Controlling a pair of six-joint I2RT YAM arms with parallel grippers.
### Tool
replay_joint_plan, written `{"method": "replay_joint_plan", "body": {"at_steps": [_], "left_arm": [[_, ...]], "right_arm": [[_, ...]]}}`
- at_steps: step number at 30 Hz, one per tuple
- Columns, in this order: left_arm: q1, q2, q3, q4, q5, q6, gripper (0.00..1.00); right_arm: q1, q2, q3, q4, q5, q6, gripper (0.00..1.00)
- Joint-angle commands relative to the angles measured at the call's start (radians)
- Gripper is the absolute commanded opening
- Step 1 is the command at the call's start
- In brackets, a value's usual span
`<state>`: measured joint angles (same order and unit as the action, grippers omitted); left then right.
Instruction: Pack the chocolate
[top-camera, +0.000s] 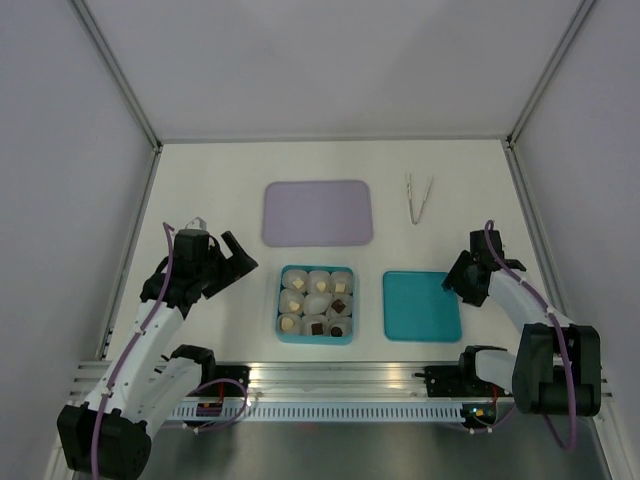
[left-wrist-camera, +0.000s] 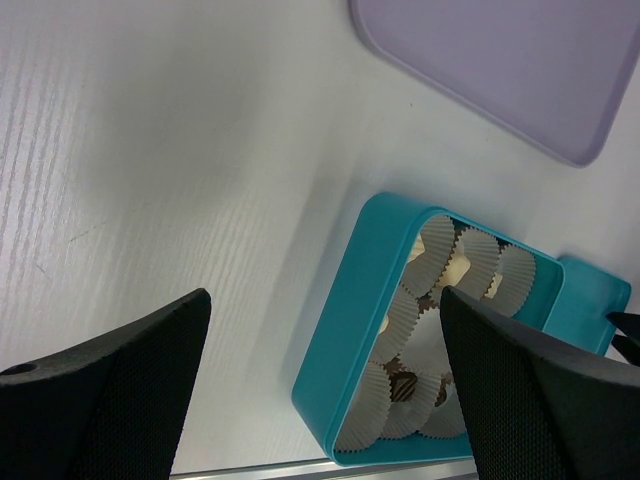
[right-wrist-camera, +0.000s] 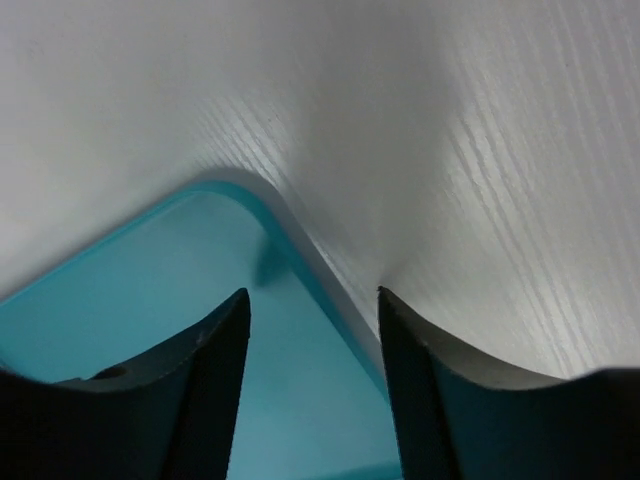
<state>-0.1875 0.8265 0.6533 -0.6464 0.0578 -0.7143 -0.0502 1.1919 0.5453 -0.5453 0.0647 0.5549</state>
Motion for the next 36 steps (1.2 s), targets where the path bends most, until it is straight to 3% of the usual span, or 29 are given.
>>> {"method": "replay_joint_plan", "body": {"at_steps": [1,3,4,6,10,19,28,32,36], "left_arm": [[-0.003,-0.015,-0.001,0.031,0.028,0.036,1.0],[-0.003,-0.017,-0.001,0.031,0.028,0.036,1.0],[-0.003,-0.017,-0.001,0.031,0.028,0.036,0.99],[-0.003,-0.015,-0.003,0.031,0.027,0.036,1.0],[-0.003,-0.013,-0.001,0.031,0.022,0.035,0.99],[-0.003,-0.021,0.034,0.048,0.132,0.055,1.0],[-0.006,0.002,0.025,0.237,0.485,0.036,1.0],[-0.084,0.043,0.037,0.373,0.608,0.023,1.0],[-0.233,0.132,0.095,0.454,0.554,0.041,1.0]], "right_arm": [[-0.002,0.06,-0.041,0.065,-0.097,0.005,0.57],[-0.002,0.066,-0.039,0.073,-0.109,0.002,0.49],[0.0,0.061,-0.041,0.07,-0.105,0.003,0.38],[-0.002,0.034,-0.041,0.064,-0.105,-0.007,0.31],[0.0,-0.012,-0.048,0.057,-0.118,-0.013,0.01],[-0.002,-0.146,0.024,-0.036,-0.109,-0.029,0.0],[0.001,-0.35,0.191,-0.114,-0.189,-0.093,0.0],[0.009,-0.361,0.255,-0.108,-0.301,-0.113,0.0],[0.05,-0.353,0.327,-0.105,-0.342,-0.125,0.0]]}}
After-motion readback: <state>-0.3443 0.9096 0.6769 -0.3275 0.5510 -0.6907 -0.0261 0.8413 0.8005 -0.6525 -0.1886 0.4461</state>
